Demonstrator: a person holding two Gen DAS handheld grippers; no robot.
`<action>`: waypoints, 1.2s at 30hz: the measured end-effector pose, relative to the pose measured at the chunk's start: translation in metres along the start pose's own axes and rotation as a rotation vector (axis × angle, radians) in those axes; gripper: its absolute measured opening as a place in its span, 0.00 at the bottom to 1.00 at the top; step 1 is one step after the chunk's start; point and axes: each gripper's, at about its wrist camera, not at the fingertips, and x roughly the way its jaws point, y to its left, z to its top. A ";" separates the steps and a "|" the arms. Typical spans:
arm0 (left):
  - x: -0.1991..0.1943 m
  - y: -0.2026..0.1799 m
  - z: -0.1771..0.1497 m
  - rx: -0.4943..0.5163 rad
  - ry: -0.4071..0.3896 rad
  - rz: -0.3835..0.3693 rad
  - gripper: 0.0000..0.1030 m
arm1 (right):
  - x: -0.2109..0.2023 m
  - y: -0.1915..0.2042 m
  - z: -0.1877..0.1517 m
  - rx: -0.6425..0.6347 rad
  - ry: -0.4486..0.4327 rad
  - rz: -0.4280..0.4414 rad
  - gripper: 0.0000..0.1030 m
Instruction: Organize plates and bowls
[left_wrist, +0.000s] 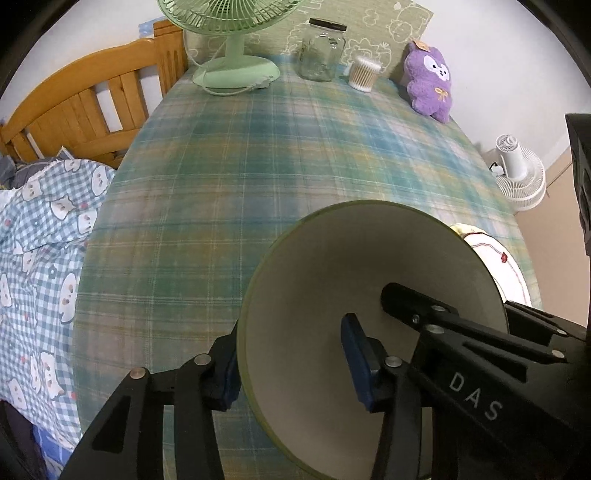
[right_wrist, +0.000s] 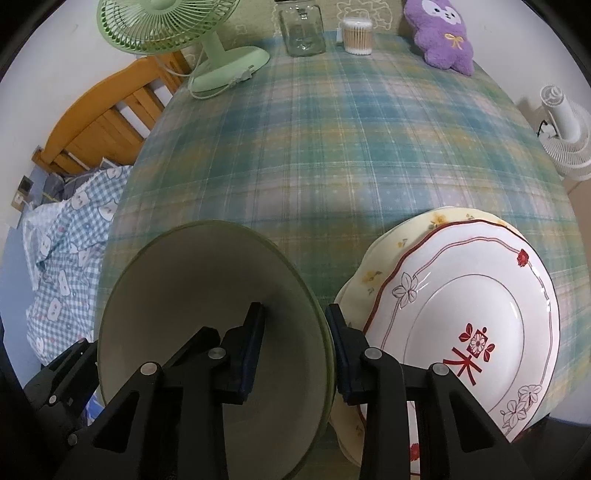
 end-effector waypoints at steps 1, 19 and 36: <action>-0.001 0.001 0.000 -0.006 0.003 -0.003 0.46 | -0.001 0.000 0.000 0.004 0.002 -0.001 0.36; -0.024 -0.005 -0.006 0.020 -0.030 -0.013 0.45 | -0.028 -0.001 -0.010 0.039 -0.028 -0.007 0.36; -0.060 -0.051 0.005 0.053 -0.106 -0.012 0.45 | -0.084 -0.036 -0.004 0.036 -0.119 -0.003 0.36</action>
